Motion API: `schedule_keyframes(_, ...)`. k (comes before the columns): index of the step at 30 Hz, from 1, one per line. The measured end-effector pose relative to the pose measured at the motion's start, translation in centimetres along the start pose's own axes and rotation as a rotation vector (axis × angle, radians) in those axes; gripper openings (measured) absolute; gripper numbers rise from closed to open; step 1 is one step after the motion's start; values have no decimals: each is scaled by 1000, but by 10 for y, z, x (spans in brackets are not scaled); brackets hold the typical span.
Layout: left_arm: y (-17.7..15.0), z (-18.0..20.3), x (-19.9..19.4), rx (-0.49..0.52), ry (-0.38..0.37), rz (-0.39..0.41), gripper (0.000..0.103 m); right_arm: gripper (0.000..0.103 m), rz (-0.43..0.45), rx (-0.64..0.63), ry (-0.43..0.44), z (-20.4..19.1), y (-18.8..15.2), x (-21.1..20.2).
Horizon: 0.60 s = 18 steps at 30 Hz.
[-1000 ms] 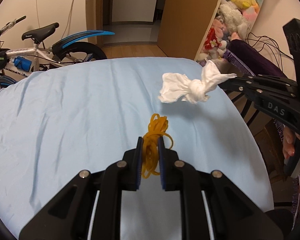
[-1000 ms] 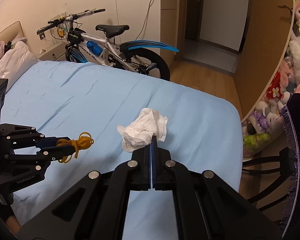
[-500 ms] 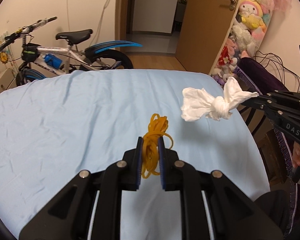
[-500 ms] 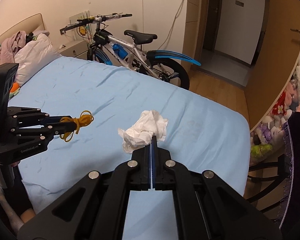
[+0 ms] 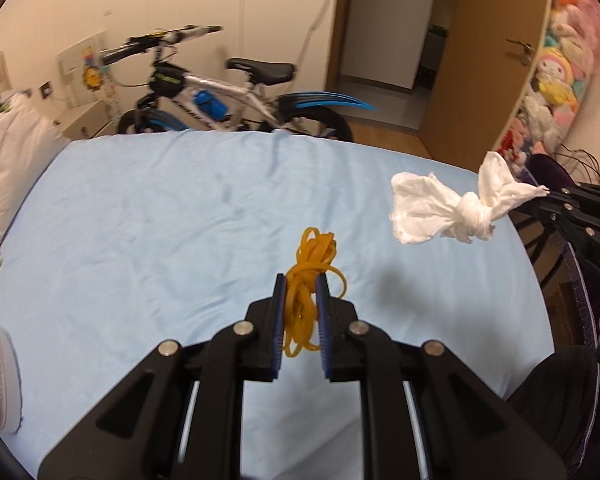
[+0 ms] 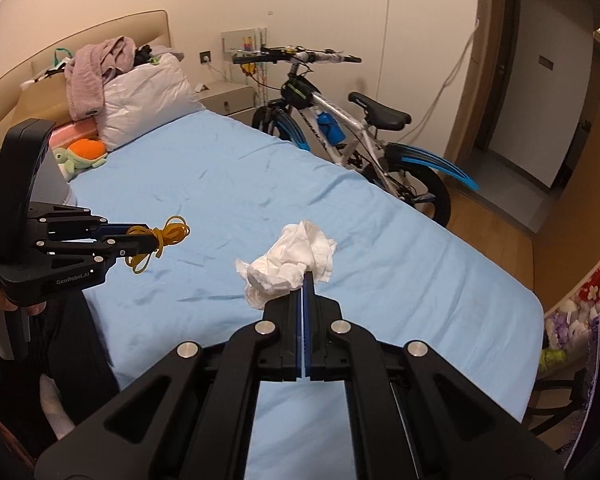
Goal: Collect trash
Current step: 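Carry the rubber band and tissue to the grey bin and release both inside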
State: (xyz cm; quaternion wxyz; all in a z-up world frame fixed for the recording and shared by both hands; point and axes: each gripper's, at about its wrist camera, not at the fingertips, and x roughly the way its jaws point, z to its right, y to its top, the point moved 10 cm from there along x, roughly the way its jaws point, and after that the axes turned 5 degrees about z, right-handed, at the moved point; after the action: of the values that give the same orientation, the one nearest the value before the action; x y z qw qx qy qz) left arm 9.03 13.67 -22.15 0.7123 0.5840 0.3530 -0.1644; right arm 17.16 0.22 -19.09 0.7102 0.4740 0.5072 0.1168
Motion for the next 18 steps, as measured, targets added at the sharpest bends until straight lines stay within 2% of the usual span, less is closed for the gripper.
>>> schedule_keyframes(7,-25,-104,-54,-123,146,11,15,0,12,-92,139,-97,36,22)
schedule_keyframes(18,-74,-260,-161,-340,382,42,15,0,35,-255,408,-284,97,54)
